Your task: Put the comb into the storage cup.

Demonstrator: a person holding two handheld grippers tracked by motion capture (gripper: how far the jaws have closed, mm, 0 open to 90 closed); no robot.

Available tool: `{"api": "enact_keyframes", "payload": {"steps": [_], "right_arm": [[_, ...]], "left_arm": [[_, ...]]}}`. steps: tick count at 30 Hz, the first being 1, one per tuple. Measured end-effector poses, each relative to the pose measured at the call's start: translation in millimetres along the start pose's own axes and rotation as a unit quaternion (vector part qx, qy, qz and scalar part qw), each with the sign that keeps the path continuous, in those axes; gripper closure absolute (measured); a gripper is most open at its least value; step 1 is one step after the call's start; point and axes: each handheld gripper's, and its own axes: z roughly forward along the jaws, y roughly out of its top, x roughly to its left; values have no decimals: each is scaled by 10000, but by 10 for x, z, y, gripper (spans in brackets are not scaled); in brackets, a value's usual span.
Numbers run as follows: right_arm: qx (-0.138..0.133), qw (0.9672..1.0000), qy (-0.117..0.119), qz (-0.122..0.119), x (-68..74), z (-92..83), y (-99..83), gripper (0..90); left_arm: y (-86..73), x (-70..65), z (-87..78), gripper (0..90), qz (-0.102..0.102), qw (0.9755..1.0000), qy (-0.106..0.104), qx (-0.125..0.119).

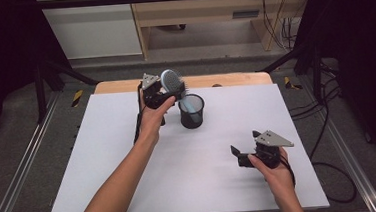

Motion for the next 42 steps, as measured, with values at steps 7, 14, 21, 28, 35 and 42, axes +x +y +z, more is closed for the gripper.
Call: {"api": "enact_keyframes", "payload": {"steps": [7,14,21,28,35,42], "right_arm": [[11,10000,33,-14,11,10,3,44],[8,10000,36,-24,15,11,4,44],[35,10000,33,-52,25,11,2,44],[16,10000,20,-40,20,3,1,43],[17,10000,4,-48,22,-1,2,42],[16,10000,36,-70,42,7,7,39]], "left_arm": [[-18,0,-46,79,57,10000,3,-35],[-16,9,-115,79,67,9999,-13,-143],[-16,15,-171,78,108,9998,-26,-187],[-29,10,-249,73,122,9997,-56,-220],[-5,-18,-351,70,272,9993,-59,-263],[30,-5,-481,63,358,9991,13,-232]]}}
